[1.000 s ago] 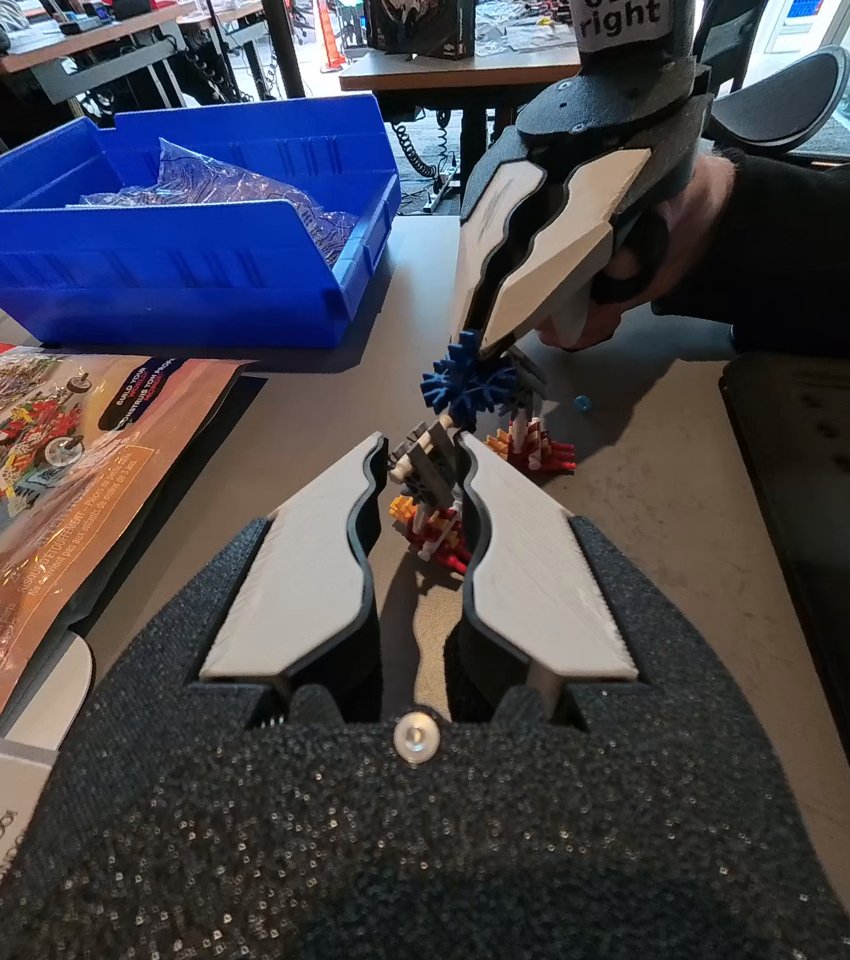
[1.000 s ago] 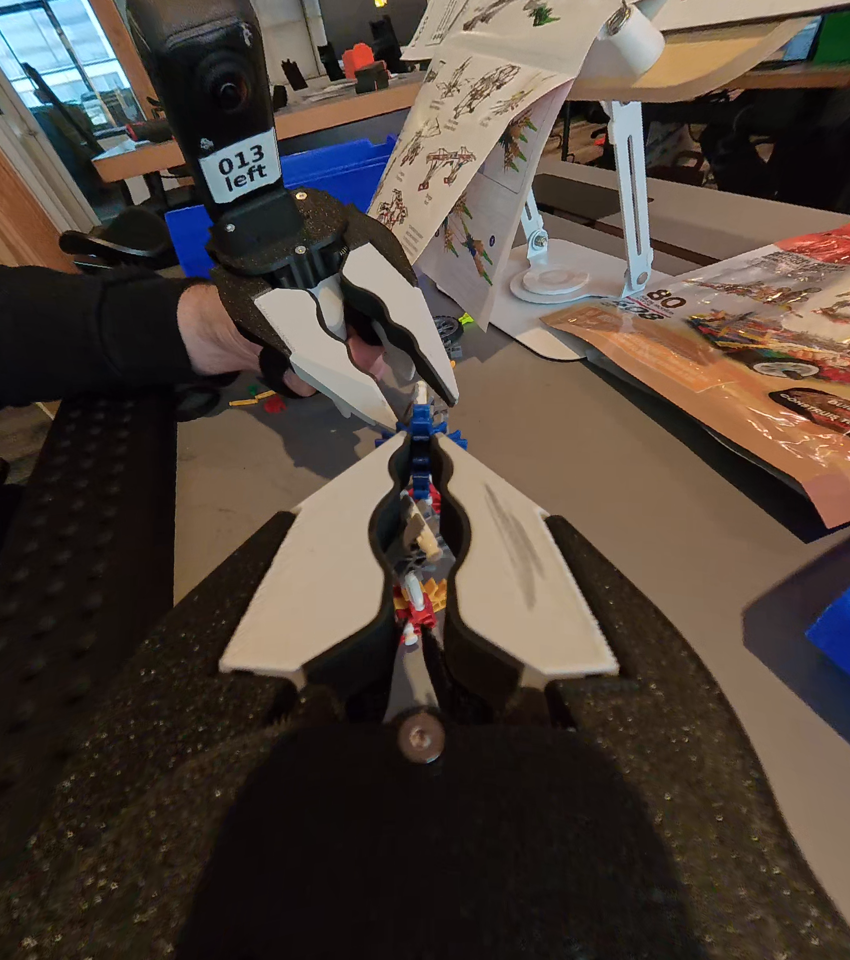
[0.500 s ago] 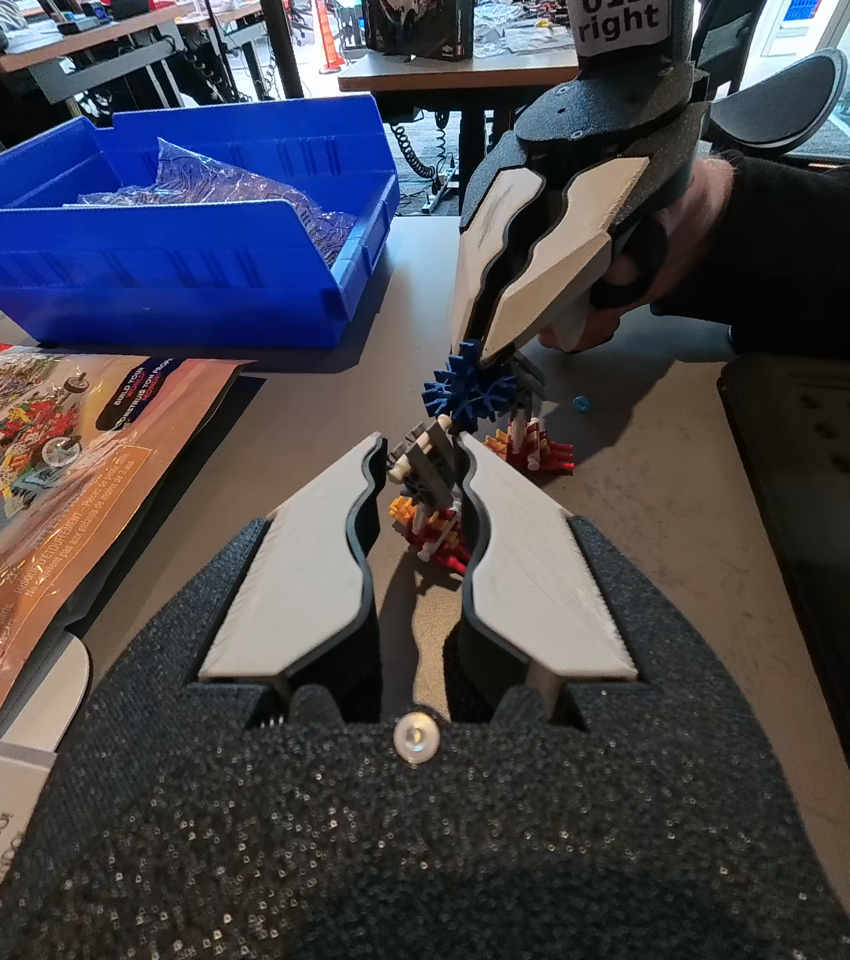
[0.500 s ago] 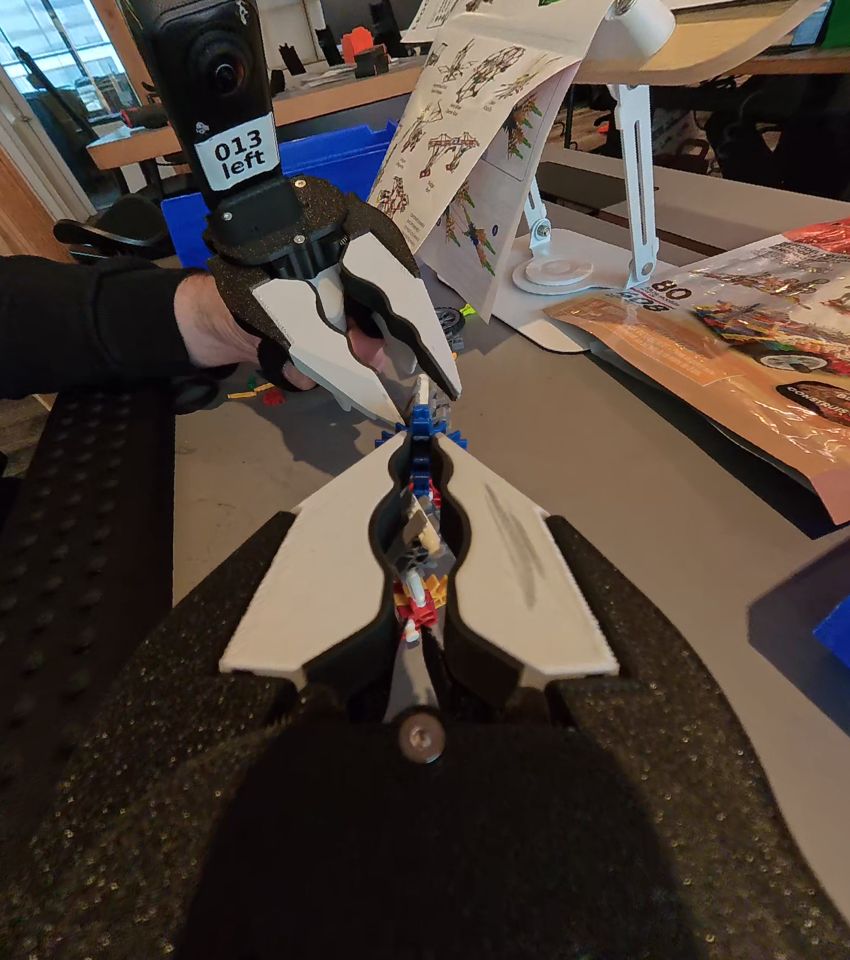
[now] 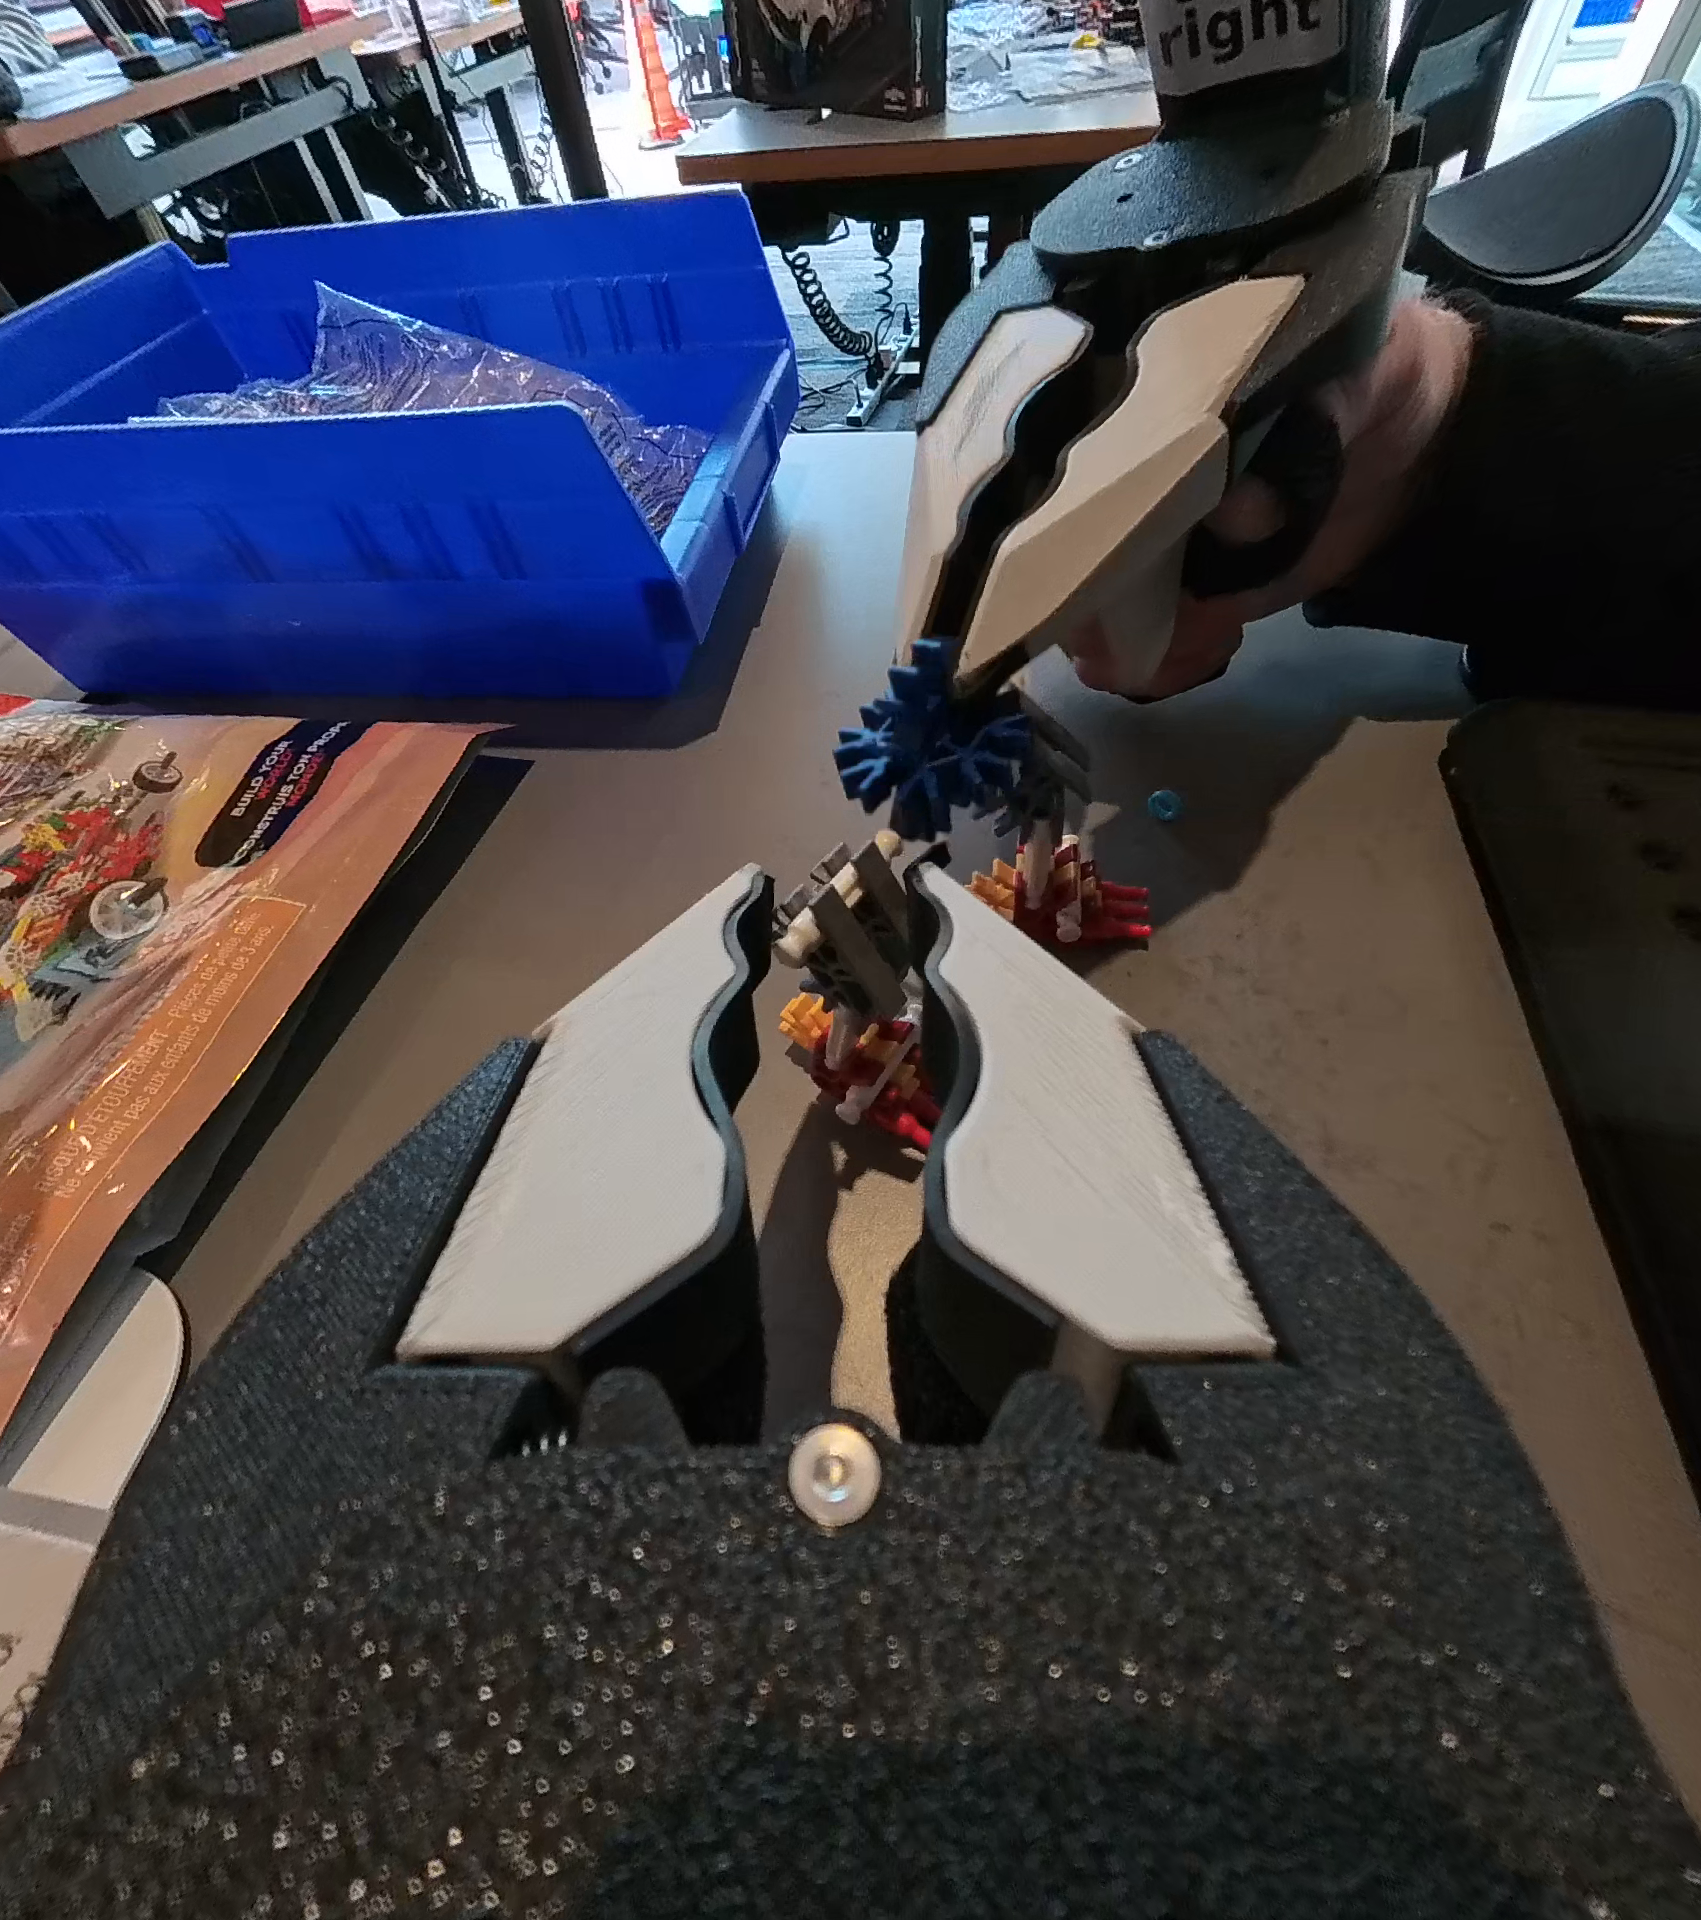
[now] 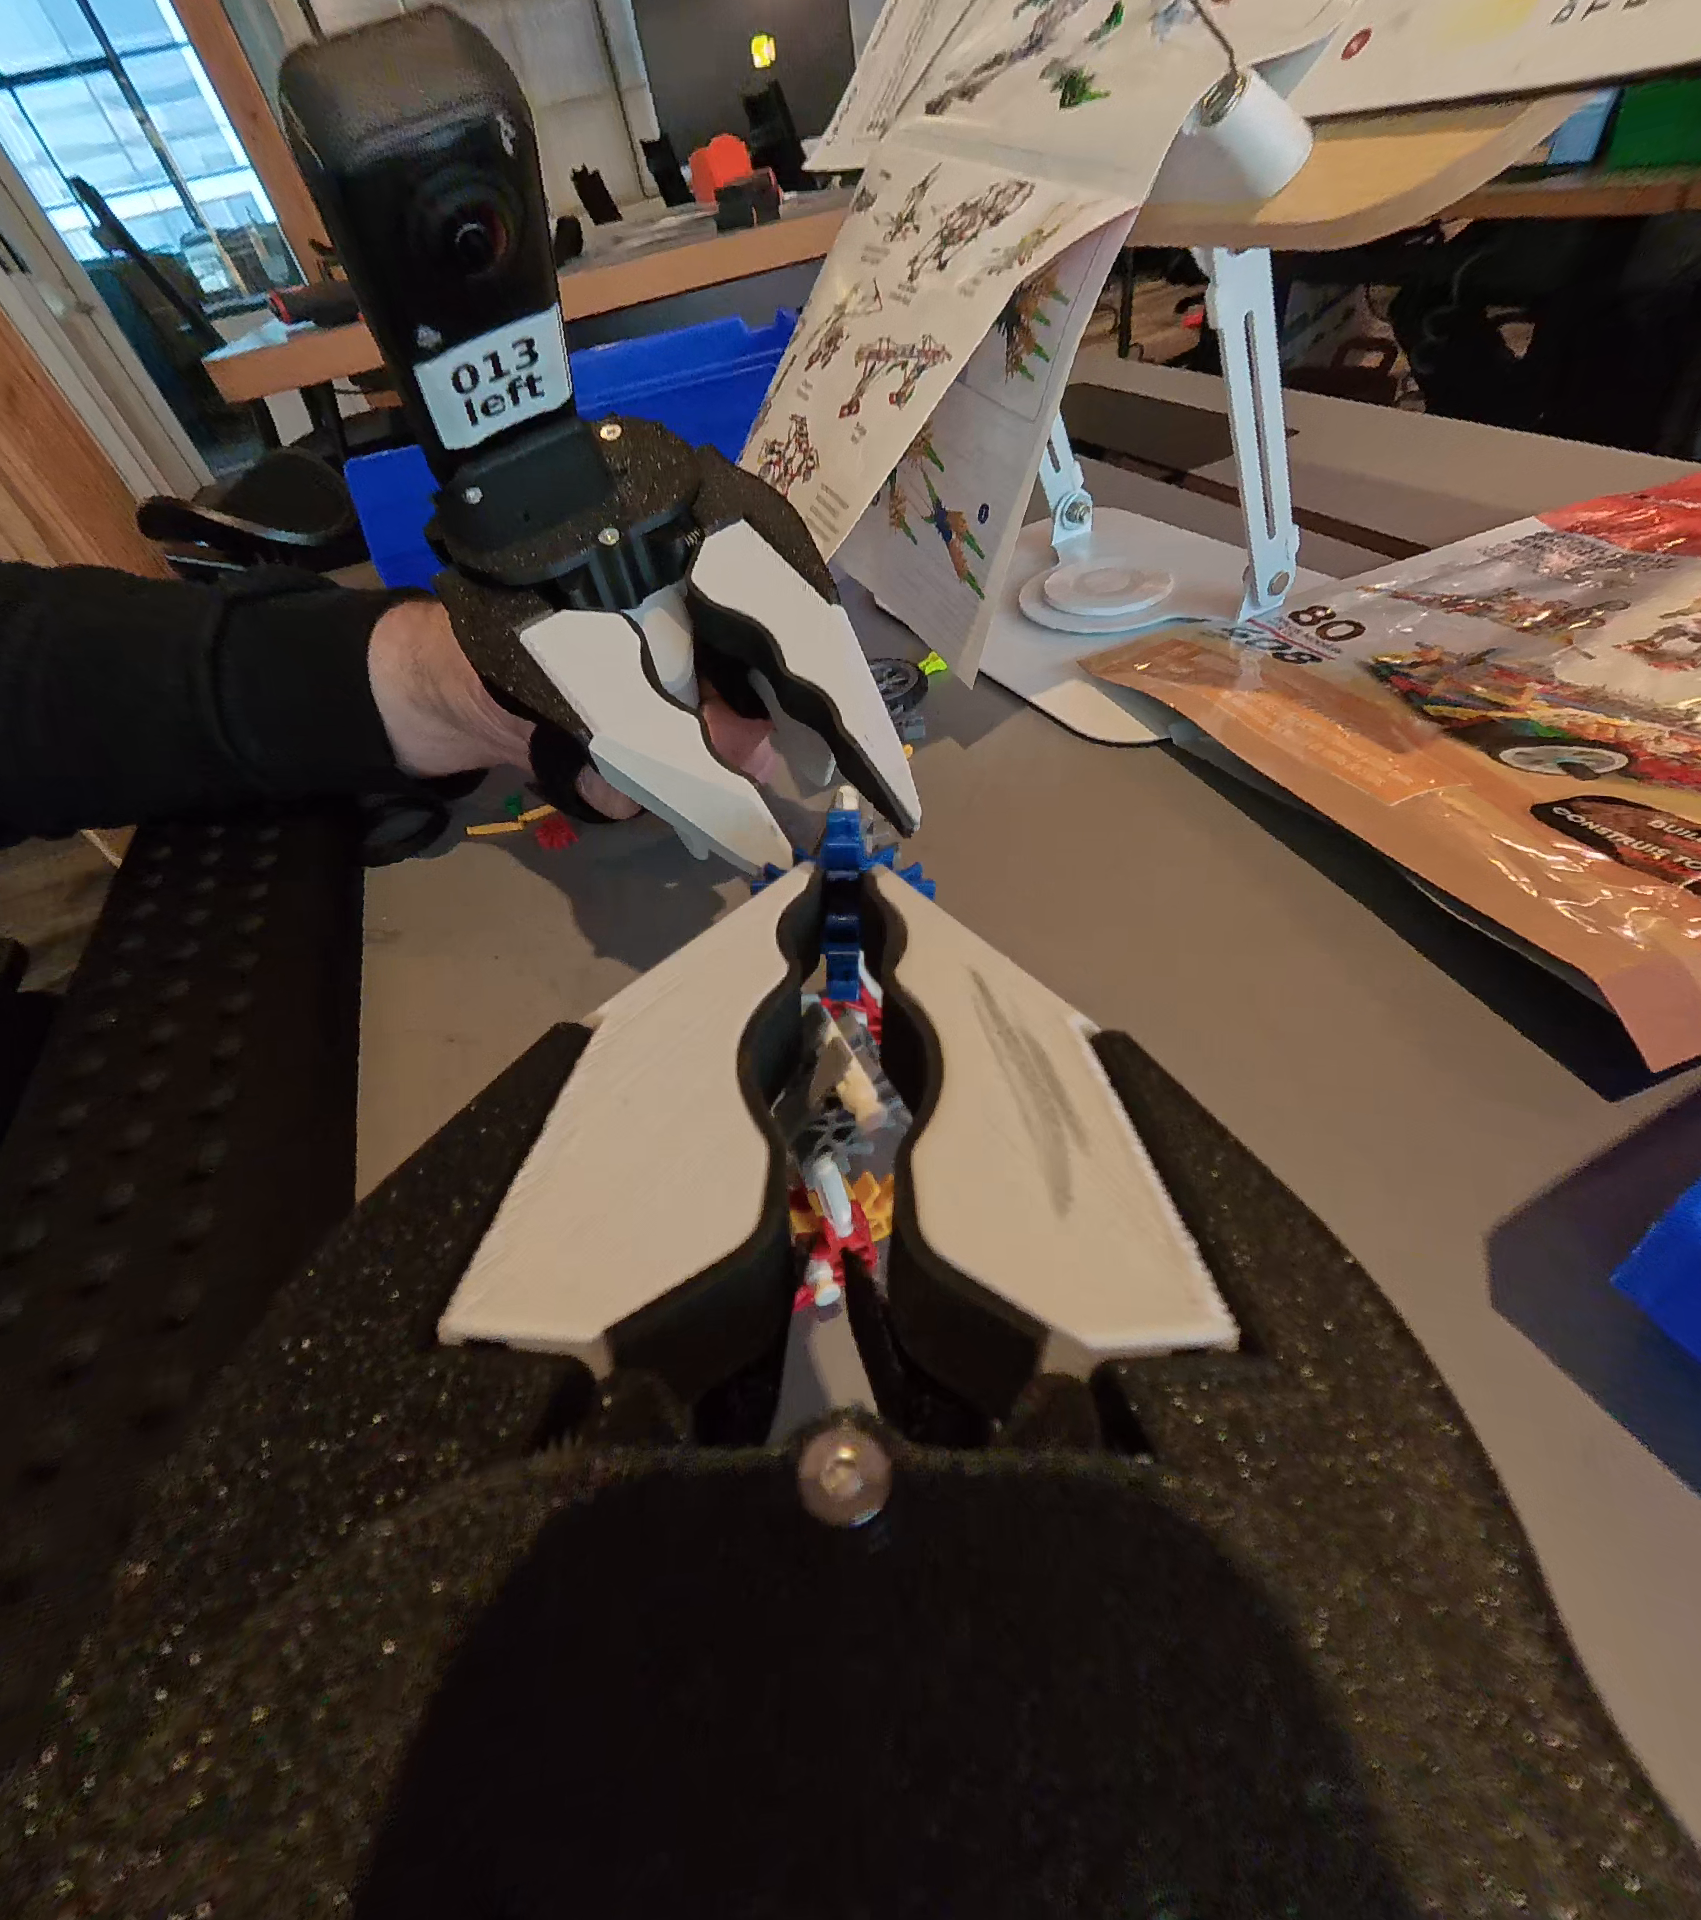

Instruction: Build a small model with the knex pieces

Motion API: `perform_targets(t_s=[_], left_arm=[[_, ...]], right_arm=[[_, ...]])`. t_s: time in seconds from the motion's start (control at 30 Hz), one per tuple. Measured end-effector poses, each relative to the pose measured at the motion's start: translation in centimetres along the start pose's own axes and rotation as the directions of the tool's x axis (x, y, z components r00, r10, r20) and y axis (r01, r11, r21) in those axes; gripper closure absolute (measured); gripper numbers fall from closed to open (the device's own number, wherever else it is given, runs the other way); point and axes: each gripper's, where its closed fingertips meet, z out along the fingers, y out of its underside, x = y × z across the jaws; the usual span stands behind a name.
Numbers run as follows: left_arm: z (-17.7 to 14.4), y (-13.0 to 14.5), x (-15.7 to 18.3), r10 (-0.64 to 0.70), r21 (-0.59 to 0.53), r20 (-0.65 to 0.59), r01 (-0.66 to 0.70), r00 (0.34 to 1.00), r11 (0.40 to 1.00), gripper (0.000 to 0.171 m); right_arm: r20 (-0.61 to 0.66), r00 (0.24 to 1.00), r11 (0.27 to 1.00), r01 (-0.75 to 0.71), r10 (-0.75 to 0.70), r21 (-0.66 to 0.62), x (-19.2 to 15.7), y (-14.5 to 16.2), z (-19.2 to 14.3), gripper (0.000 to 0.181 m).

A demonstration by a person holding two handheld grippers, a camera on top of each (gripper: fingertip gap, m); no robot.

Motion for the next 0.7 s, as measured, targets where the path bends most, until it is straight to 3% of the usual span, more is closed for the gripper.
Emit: perform_targets(t_s=[0.7], left_arm=[[0.08,0.05,0.02,0.037,-0.007,0.018,-0.037,0.999,0.999,0.146]], right_arm=[[-0.015,1.0,0.999,0.024,-0.025,-0.028,-0.02,0.4,0.45,0.176]])
